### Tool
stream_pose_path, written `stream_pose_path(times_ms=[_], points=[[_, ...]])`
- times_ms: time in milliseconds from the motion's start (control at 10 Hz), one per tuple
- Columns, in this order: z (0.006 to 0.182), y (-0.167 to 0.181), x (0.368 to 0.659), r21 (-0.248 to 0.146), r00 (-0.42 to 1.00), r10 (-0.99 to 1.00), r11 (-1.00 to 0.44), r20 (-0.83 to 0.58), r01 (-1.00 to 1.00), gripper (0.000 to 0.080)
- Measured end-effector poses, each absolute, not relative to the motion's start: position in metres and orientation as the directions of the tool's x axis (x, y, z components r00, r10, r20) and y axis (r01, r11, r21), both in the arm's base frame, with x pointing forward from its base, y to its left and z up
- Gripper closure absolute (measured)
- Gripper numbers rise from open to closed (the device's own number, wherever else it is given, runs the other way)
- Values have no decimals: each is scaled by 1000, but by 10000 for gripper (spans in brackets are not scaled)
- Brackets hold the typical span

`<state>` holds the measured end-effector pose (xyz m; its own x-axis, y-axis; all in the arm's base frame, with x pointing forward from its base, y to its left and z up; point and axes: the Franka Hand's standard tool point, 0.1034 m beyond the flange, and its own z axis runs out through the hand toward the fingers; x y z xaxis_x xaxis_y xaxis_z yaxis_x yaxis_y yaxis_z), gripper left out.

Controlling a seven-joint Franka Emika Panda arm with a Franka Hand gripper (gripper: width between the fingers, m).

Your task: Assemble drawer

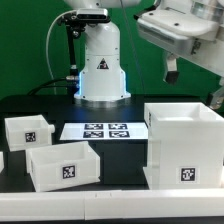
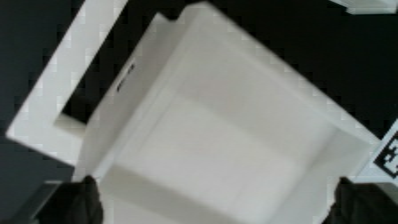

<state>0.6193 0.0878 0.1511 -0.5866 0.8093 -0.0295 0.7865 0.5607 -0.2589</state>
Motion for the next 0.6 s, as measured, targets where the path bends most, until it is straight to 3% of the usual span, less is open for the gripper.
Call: stream_pose_path(times_ms=[300,400,600], points=[[152,84,619,-256,-536,843,511,-35,820,150],[155,72,619,-247,-427,904,410,-18,878,150],[153,72,606,-282,-66,990,27,-128,959,150]])
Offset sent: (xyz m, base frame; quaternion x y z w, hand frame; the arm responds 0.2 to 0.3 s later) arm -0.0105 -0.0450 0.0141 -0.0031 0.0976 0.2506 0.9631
